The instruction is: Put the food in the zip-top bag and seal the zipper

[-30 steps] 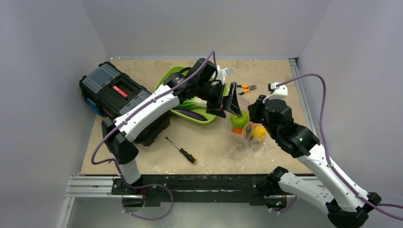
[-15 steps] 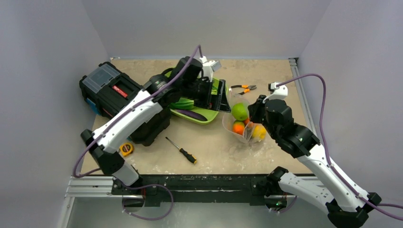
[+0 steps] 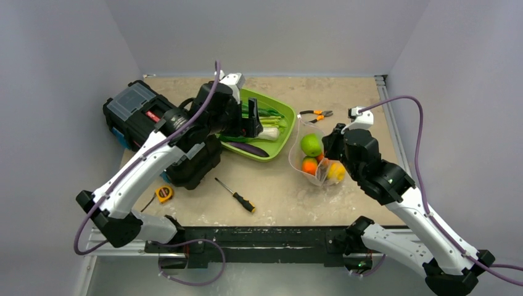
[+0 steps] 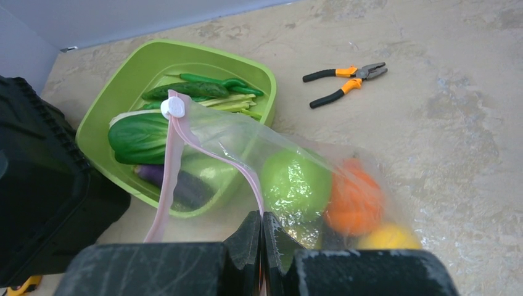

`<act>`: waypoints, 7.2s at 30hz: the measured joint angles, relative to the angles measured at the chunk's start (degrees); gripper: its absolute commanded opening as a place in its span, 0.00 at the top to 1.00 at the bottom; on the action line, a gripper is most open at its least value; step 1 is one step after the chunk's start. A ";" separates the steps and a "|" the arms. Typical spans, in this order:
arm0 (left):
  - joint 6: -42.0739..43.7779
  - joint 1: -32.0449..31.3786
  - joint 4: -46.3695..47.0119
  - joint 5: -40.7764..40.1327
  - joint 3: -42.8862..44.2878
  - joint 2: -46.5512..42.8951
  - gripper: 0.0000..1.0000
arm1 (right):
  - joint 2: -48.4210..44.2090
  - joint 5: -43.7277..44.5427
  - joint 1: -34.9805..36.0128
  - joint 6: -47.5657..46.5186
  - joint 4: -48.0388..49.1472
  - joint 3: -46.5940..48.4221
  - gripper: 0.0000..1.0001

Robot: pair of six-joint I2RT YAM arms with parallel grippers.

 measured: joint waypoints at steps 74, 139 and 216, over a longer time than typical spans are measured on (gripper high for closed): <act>-52.78 15.96 16.87 1.92 0.55 43.47 1.00 | 0.50 4.44 0.02 -4.17 -5.57 1.92 1.00; 0.87 -16.92 58.23 -2.64 -26.29 2.45 0.80 | 2.43 -1.88 0.00 2.54 -5.53 9.09 1.00; -21.94 -7.89 58.80 11.21 -23.67 1.31 1.00 | 2.62 -0.63 -0.04 3.19 -5.51 9.09 1.00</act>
